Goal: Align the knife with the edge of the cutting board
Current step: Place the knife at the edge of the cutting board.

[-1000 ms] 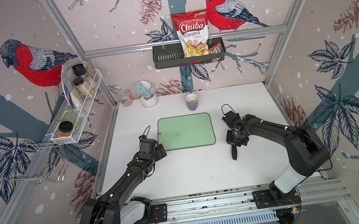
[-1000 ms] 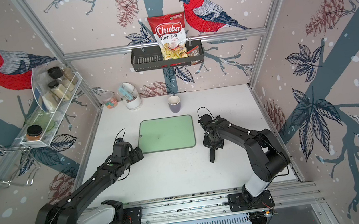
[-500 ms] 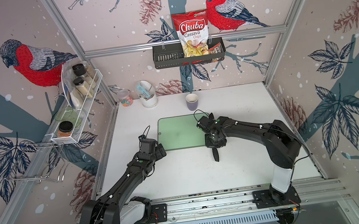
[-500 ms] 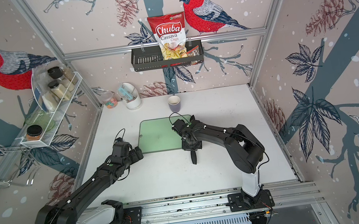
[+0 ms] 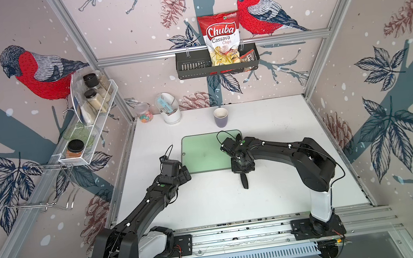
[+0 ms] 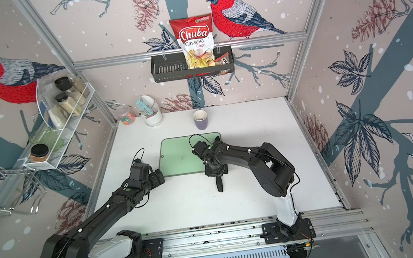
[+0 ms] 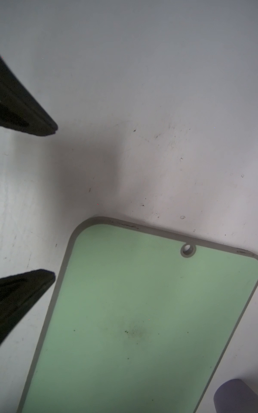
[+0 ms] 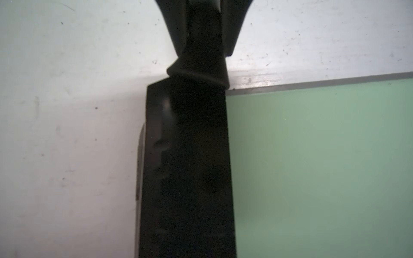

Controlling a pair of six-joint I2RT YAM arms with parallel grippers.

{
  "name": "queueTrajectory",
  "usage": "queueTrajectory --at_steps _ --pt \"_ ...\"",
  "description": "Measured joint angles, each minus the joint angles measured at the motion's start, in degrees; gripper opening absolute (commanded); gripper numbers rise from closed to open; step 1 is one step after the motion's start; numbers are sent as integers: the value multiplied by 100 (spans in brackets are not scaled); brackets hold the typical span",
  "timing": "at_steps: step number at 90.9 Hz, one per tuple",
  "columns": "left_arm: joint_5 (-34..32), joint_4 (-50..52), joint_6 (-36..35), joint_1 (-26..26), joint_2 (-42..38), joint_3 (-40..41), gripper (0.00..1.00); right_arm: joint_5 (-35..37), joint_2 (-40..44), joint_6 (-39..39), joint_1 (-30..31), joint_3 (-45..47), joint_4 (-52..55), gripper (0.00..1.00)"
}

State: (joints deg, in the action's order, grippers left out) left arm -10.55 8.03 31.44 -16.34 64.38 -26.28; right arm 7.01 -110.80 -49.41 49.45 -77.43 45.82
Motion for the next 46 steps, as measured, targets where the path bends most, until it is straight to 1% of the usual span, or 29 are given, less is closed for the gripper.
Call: queueTrajectory --at_steps 46 --pt "2 -2 0 0 22 -4 95 -70 -98 2 -48 138 -81 0"
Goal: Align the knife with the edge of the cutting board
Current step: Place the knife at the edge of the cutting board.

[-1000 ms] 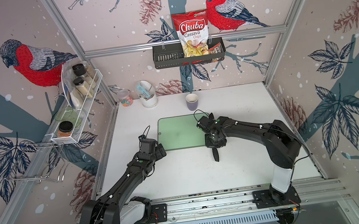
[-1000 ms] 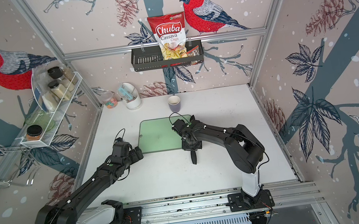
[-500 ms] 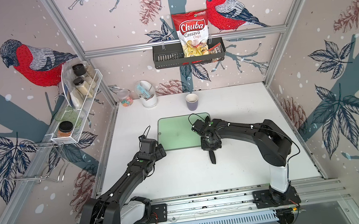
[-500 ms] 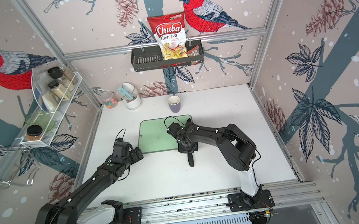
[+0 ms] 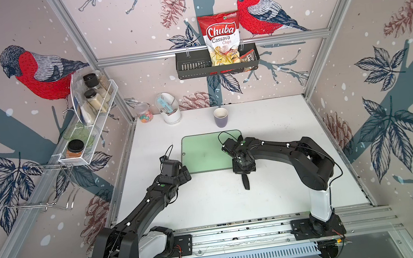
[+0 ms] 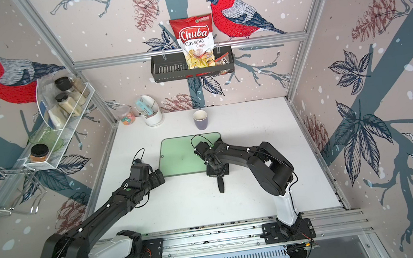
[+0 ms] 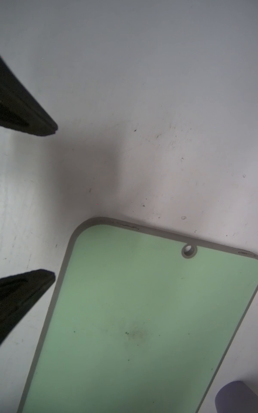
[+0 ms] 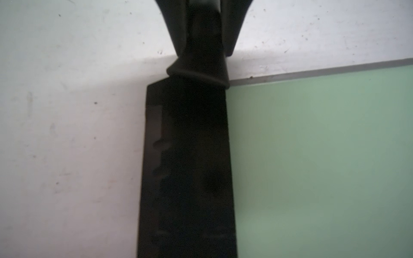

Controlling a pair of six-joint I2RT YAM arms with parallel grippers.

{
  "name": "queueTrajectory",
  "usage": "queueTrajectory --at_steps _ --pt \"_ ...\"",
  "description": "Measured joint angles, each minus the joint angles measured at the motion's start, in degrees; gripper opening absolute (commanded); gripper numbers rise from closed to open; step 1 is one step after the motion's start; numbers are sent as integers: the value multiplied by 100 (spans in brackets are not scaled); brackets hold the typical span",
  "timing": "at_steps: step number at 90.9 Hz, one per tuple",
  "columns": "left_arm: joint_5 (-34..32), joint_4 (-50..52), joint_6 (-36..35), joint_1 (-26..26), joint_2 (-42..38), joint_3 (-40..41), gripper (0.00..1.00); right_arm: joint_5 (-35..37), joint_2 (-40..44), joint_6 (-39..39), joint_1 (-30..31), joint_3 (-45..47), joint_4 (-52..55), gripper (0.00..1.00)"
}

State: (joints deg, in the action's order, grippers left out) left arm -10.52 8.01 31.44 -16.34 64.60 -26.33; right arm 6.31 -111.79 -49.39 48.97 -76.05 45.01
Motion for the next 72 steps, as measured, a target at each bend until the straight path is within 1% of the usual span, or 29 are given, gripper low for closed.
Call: queueTrajectory --at_steps 26,28,31,34,40,45,48,55,64,72 --pt "0 0 0 0 2 -7 96 -7 9 2 -17 37 -44 0" --pt "0 0 0 0 2 -7 96 -7 11 2 -20 42 -46 3" --pt "0 0 0 0 2 -7 96 -7 11 2 -20 44 -48 11" --pt "0 0 0 0 2 -7 96 -7 15 2 -22 48 -55 16" --pt "0 0 0 0 2 -7 95 -24 17 -2 -28 55 -63 22" --pt "0 0 0 0 2 -7 95 -33 17 -2 -31 66 -83 32" --pt "0 0 0 0 0 -7 96 -35 13 -2 -31 76 -96 36" --pt "0 0 0 0 0 -7 96 -79 0 -4 -42 103 -109 42" --pt "0 0 0 0 0 -7 96 -87 0 -7 -55 116 -109 47" --pt "0 0 0 0 0 -7 96 -96 11 -26 -68 131 -107 58"
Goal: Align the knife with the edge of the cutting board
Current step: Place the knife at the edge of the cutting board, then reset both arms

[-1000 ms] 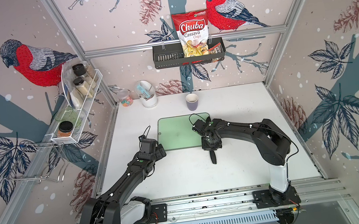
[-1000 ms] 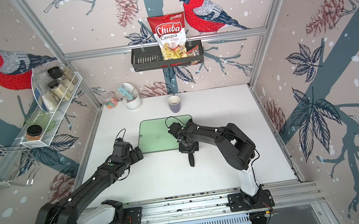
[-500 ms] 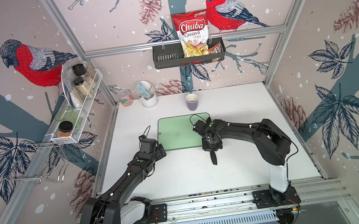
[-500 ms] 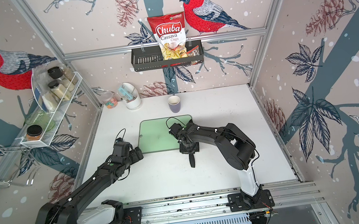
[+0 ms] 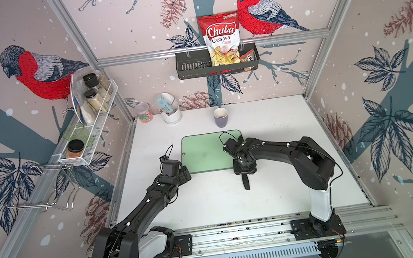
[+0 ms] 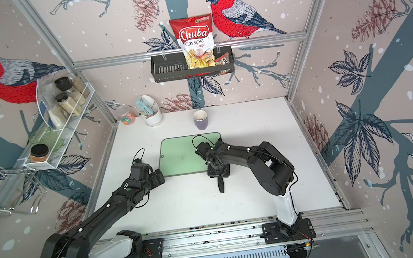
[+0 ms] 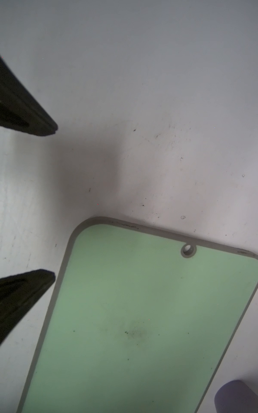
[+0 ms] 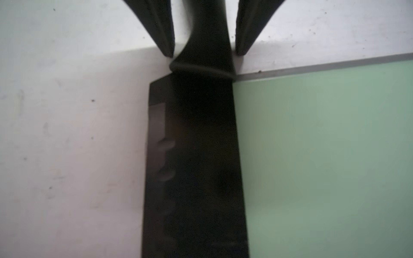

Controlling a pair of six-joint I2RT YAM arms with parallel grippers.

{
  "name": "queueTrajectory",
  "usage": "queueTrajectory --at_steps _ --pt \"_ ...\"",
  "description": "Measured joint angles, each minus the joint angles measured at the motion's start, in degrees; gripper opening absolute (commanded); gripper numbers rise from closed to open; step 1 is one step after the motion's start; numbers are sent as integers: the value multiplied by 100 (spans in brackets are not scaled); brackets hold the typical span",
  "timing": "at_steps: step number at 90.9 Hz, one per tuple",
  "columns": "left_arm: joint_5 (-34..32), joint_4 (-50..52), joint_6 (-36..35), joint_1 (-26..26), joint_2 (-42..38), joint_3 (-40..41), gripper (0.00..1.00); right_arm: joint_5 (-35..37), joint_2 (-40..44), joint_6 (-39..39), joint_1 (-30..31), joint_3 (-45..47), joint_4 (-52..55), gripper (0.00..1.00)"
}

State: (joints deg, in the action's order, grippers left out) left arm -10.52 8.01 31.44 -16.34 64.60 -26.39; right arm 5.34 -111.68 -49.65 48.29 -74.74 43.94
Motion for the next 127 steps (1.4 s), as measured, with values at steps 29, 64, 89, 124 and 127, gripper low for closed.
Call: queueTrajectory --at_steps 29,64,89,124,127 --pt "0 0 0 0 -20 0 96 -87 216 33 -48 4 50 91" --pt "-55 -11 -26 -2 -647 186 96 719 3762 710 -1611 1403 -1244 100" --pt "-498 -39 -321 -9 -1613 129 96 1587 5971 1812 -3298 3884 -3191 100" --pt "-1755 -1687 -2006 -31 -990 374 96 2566 4533 3040 -3906 4975 -5709 100" --pt "-1801 -2028 -2249 -31 -896 481 96 2640 4352 3108 -3877 5101 -5998 100"
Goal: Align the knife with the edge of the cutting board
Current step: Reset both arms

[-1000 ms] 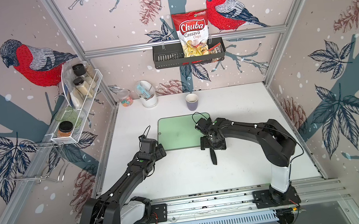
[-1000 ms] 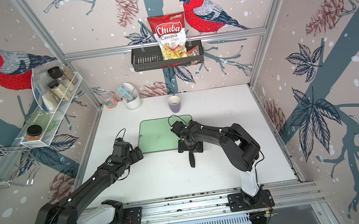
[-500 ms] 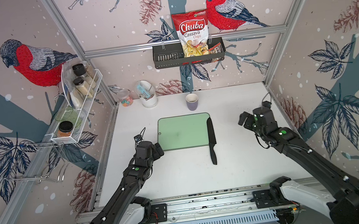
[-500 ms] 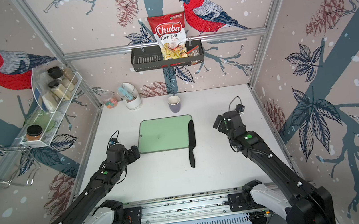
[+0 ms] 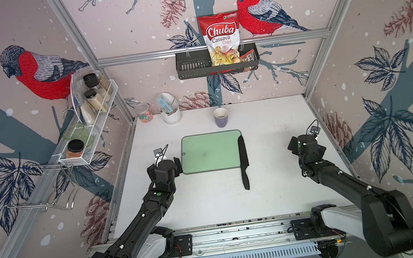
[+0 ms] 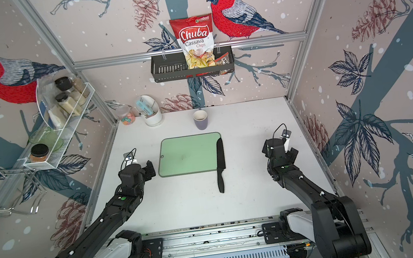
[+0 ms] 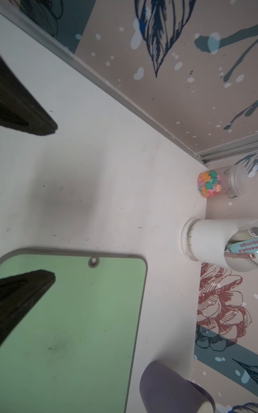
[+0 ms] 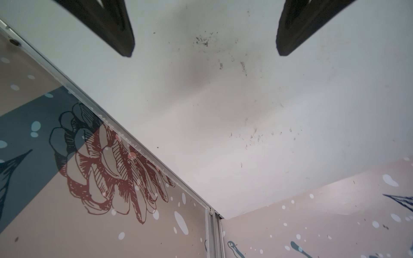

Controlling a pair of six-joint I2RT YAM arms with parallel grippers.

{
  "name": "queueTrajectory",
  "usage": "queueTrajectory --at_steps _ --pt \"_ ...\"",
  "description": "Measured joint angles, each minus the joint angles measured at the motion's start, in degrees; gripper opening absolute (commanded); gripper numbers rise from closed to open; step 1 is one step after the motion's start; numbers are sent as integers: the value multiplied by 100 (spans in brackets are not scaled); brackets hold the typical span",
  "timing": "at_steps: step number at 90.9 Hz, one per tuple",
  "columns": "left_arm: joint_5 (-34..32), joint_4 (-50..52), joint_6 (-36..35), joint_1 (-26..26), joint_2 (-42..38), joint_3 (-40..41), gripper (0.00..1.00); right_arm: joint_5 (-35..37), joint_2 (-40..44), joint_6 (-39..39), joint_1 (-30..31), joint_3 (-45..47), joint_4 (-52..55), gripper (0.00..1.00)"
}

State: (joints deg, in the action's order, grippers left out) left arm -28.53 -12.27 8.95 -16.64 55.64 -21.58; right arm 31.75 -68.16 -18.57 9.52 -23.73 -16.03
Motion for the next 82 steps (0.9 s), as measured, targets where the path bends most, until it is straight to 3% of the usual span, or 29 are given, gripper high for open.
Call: queueTrajectory --at_steps 14,25,32,41,49,63,82 --pt "48 -1429 -887 168 1058 540 96 417 -855 529 221 151 -1152 100" --pt "234 -2129 -1213 391 1808 361 95 520 -1565 1178 378 699 -3110 100" --pt "402 -2789 -1322 588 2155 337 95 413 -1672 1410 258 1167 -3703 100" --pt "787 -3700 -1357 839 2750 514 96 9 -1845 1403 -155 1054 -4400 100" --pt "1062 -4269 -1386 894 3373 645 96 -330 -1928 1366 -365 632 -3971 100" --pt "1040 -4188 -1189 1139 3294 22 98 -863 -1891 1255 -573 400 -3810 100" --pt "887 -4013 -914 1274 3309 2 98 -1071 -1836 1237 -511 380 -3609 100"
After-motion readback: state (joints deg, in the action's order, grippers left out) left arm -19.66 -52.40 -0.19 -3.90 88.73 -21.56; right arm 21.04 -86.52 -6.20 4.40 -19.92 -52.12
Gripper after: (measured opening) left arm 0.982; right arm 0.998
